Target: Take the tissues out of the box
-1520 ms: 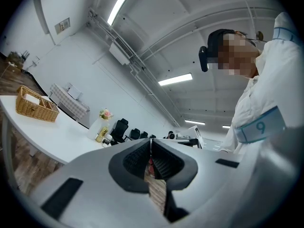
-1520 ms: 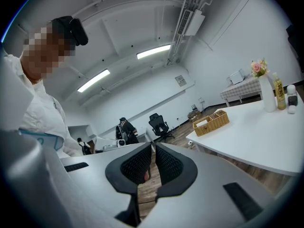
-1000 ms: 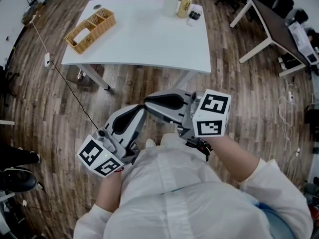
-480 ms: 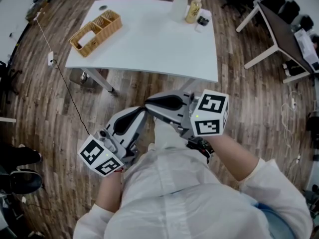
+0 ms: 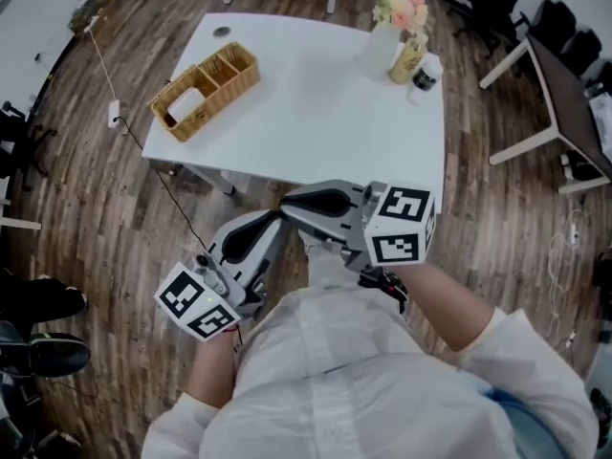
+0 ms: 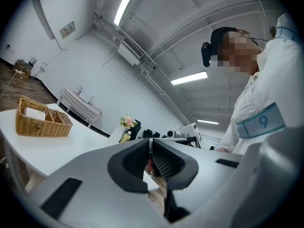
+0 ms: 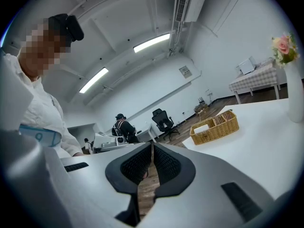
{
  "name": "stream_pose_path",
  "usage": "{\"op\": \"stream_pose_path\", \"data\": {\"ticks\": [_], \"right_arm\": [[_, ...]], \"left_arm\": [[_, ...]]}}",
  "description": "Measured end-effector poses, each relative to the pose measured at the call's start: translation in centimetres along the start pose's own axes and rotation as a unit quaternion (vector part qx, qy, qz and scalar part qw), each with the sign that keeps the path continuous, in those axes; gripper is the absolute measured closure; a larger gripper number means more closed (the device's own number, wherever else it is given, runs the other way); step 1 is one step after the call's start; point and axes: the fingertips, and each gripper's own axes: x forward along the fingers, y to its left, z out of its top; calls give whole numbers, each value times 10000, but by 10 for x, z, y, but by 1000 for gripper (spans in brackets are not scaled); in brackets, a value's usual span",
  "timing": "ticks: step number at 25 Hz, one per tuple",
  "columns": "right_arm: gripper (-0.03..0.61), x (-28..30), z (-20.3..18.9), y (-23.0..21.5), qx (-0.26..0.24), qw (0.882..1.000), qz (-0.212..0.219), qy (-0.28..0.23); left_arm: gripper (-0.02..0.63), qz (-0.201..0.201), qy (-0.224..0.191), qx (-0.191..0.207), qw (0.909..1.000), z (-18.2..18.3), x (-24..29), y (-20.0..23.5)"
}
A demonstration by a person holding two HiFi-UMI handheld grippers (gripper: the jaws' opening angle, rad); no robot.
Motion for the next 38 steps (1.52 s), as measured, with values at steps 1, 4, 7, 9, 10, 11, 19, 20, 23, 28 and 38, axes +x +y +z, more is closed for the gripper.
{"op": "stream_pose_path", "data": {"ticks": [1, 4, 7, 9, 10, 11, 19, 20, 23, 28, 38], "right_arm": [[543, 3, 8, -8, 6, 10000, 21, 22], [543, 11, 31, -32, 12, 9999, 77, 94], [543, 15, 50, -56, 31, 9998, 122, 132], [544, 17, 60, -71, 39, 9998, 149, 158], [543, 18, 63, -78, 53, 9997, 165, 174], [543, 19, 66, -85, 75, 9996, 185, 191], [543, 32, 93, -134, 92, 9988, 348, 318], [543, 34, 95, -138, 90, 9988, 365, 328], [543, 37, 101, -151, 81, 9984, 435, 361], [543, 52, 106, -162, 57, 9980, 475, 417], [543, 84, 110, -178, 83, 9989, 297, 346]], "left_arm": [[601, 27, -22, -16, 10000, 6, 6, 8], [601, 68, -65, -41, 9999, 24, 24, 31], [601, 107, -118, -71, 9998, 38, 43, 52], [601, 145, -147, -103, 9997, 44, 54, 64], [601, 169, -152, -119, 9997, 46, 59, 70], [601, 199, -153, -133, 9996, 48, 64, 75], [601, 444, -218, -210, 9986, 65, 95, 120], [601, 469, -231, -212, 9984, 67, 98, 125], [600, 545, -311, -233, 9978, 70, 105, 137], [592, 613, -295, -271, 9973, 76, 104, 154], [592, 493, 102, -181, 9986, 85, 94, 187]]}}
